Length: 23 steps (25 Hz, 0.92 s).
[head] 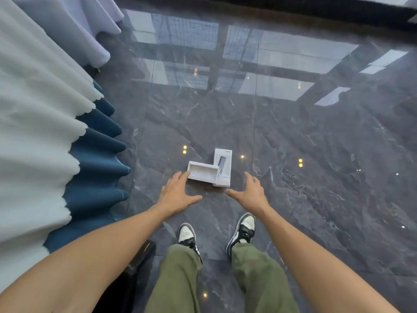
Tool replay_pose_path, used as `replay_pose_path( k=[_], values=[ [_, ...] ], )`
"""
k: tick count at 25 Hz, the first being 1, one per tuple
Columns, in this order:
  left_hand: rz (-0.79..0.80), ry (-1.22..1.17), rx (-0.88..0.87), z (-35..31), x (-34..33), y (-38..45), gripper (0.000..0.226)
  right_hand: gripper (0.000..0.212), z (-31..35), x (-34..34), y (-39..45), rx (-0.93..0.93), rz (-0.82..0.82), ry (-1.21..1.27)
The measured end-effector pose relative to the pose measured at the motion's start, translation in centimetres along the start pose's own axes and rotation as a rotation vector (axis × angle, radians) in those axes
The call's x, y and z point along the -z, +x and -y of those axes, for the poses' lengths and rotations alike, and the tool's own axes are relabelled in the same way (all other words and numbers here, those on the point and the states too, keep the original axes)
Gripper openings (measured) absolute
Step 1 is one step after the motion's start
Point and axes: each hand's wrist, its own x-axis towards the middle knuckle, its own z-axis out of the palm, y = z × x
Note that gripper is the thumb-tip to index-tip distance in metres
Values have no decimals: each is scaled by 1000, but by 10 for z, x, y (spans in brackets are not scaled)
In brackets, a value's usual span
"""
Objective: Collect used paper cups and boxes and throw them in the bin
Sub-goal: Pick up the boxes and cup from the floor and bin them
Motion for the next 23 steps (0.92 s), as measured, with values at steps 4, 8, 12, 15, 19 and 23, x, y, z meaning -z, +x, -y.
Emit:
replay_pose_path(
  k=[4, 8, 12, 15, 19, 23],
  values=[
    [-25, 6, -30, 23, -70, 122, 99, 92, -41, -56, 128, 19, -7, 131],
    [-20, 26, -46, 56, -147, 247, 99, 91, -88, -131, 252, -13, 24, 194],
    [18, 102, -79, 93, -213, 350, 95, 80, -133, -199, 364, -83, -7, 285],
    [30, 192, -114, 106, -240, 405, 88, 54, -154, -225, 419, -174, -73, 192],
    [25, 308, -179, 110, -255, 456, 70, 62, -175, -246, 463, -178, -71, 208],
    [1, 437, -179, 117, -263, 473, 49, 53, -185, -256, 473, -143, -129, 301]
  ],
)
